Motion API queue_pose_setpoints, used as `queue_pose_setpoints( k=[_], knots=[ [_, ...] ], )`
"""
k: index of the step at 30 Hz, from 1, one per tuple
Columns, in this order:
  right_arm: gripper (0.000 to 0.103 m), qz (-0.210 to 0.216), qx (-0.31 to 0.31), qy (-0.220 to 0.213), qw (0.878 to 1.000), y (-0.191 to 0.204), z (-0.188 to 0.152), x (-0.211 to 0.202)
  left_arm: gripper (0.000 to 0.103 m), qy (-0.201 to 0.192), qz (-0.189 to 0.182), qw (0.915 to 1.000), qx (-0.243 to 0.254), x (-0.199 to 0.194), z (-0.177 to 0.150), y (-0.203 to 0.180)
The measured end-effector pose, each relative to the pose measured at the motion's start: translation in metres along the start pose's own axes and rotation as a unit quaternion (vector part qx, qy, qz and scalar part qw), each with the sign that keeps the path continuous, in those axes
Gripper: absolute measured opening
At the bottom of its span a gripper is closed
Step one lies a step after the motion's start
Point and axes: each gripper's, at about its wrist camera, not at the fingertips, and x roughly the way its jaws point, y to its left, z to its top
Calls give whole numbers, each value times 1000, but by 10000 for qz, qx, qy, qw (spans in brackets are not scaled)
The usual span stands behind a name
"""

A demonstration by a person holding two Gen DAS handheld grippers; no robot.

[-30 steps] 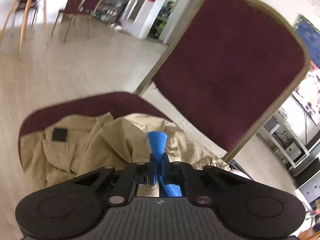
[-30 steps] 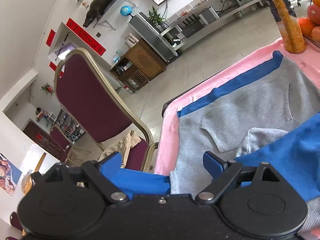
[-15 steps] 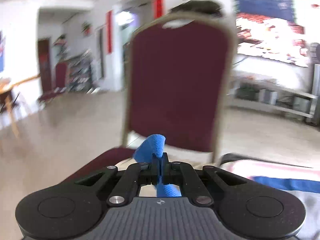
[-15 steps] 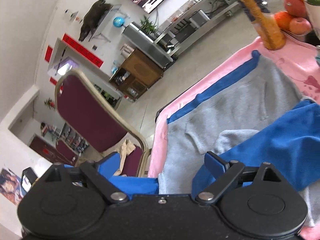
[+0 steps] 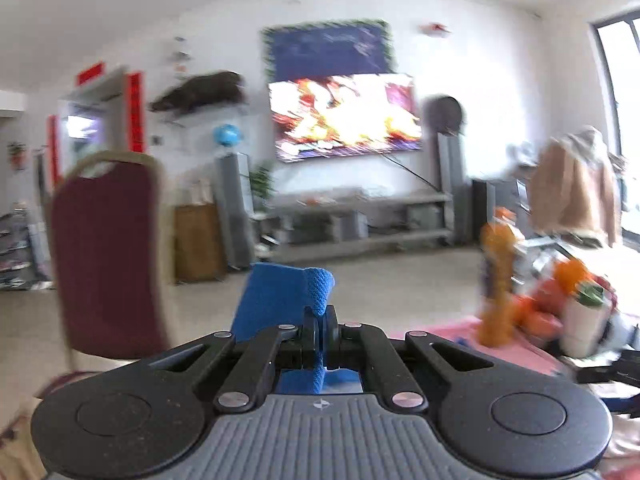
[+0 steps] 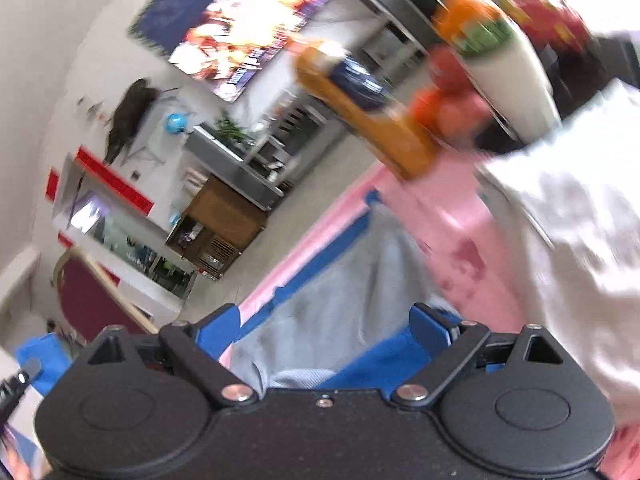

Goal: Fold clothes

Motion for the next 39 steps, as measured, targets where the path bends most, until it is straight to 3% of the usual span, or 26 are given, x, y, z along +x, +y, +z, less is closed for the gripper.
queue_pose_setpoints(
  k=[2,3,5,7,9,14,17,20,21,23,24,26,30,34,38,39],
  knots=[
    [92,237,172,165,9994,-5,3,5,7,632,-391,9972,-4,22,-24,-38],
    [92,322,169,204,9991,-6,5,7,15,1016,-611,9929,9,34,-40,-57],
    [92,244,-22,161,9996,-3,5,7,21,1648,-1094,9801,144,43,-71,-89],
    [92,246,-31,170,9995,-6,7,6,24,2003,-1479,9678,371,34,-98,-113],
    [92,295,39,191,9994,-11,10,4,32,2070,-1586,9639,538,22,-110,-115],
    [92,209,-96,237,9995,-9,7,4,40,2129,-950,9724,64,21,-105,-39],
    [92,88,-434,370,9983,3,1,10,40,2125,-106,9769,-181,28,-106,25],
    [91,-62,-811,708,9942,17,-9,25,37,2147,630,9737,-423,43,-114,79],
    [88,-94,-964,915,9911,23,-13,34,32,2182,808,9712,-501,49,-117,93],
    [57,-160,-1138,1361,9840,31,-22,55,26,2448,1039,9613,-719,66,-128,113],
    [53,-228,-1132,1592,9805,32,-26,68,20,2591,1065,9559,-885,74,-136,120],
    [50,-376,-1126,2014,9723,34,-34,93,20,2861,1061,9448,-1191,88,-151,128],
    [50,-659,-1309,2145,9657,34,-45,123,21,3328,1192,9280,-1176,105,-170,126],
    [47,-638,-1619,2127,9615,35,-56,143,21,3466,1166,9241,-1114,114,-176,125],
    [16,-602,-1995,2119,9548,42,-71,147,21,3455,1197,9240,-1117,113,-180,123],
    [14,-574,-2152,2038,9534,46,-74,143,21,3451,1204,9241,-1117,111,-181,121]
  ],
)
